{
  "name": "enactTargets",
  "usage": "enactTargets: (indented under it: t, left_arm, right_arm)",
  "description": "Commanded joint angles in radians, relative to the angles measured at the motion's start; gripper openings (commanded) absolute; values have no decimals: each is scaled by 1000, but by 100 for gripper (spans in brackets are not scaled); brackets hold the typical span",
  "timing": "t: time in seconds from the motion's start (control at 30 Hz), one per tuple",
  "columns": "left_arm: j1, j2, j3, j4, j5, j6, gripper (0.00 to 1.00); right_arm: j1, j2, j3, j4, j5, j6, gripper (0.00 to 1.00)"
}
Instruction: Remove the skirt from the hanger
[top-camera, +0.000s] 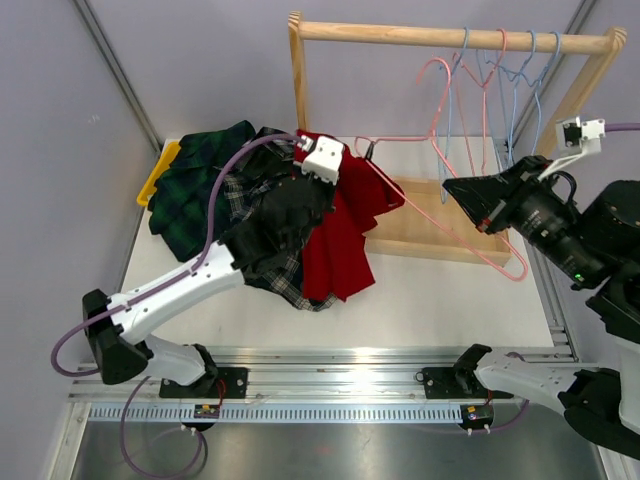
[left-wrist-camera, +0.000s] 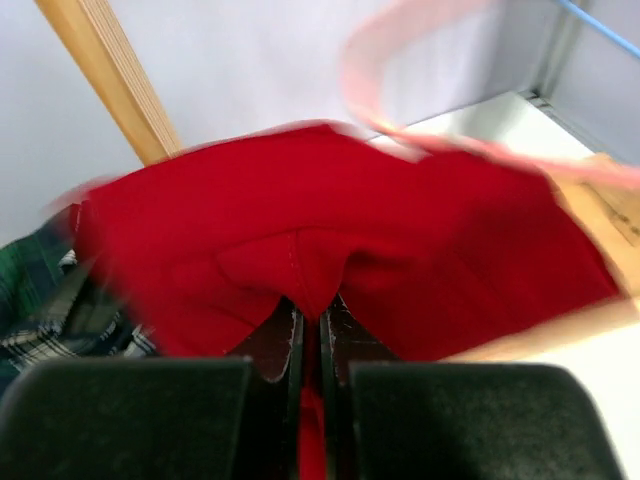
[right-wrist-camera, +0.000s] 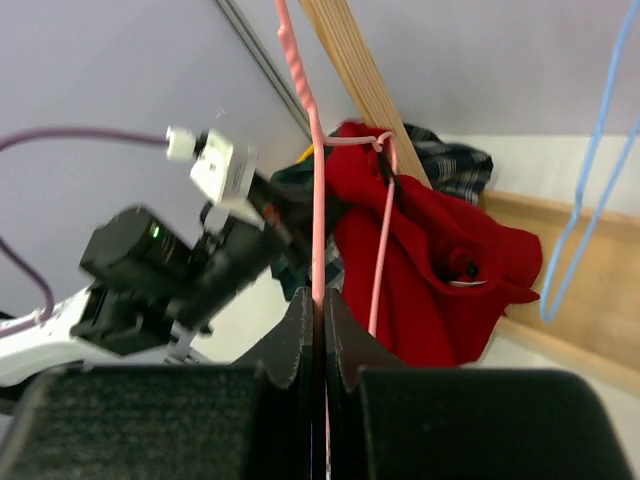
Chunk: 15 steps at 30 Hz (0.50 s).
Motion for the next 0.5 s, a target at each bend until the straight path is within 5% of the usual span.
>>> enactTargets:
  t: [0.0, 0.17, 0.47]
  left_arm:
    - [62, 34, 147, 69, 0, 36, 0]
    - [198, 73, 256, -48, -96, 96, 0]
    - [450, 90, 281, -228, -140, 8, 0]
  right_arm:
    - [-6, 4, 58, -199, 11, 104, 0]
    - [-6, 4, 155, -394, 78, 120, 0]
    - [-5, 176, 662, -623, 29, 132, 0]
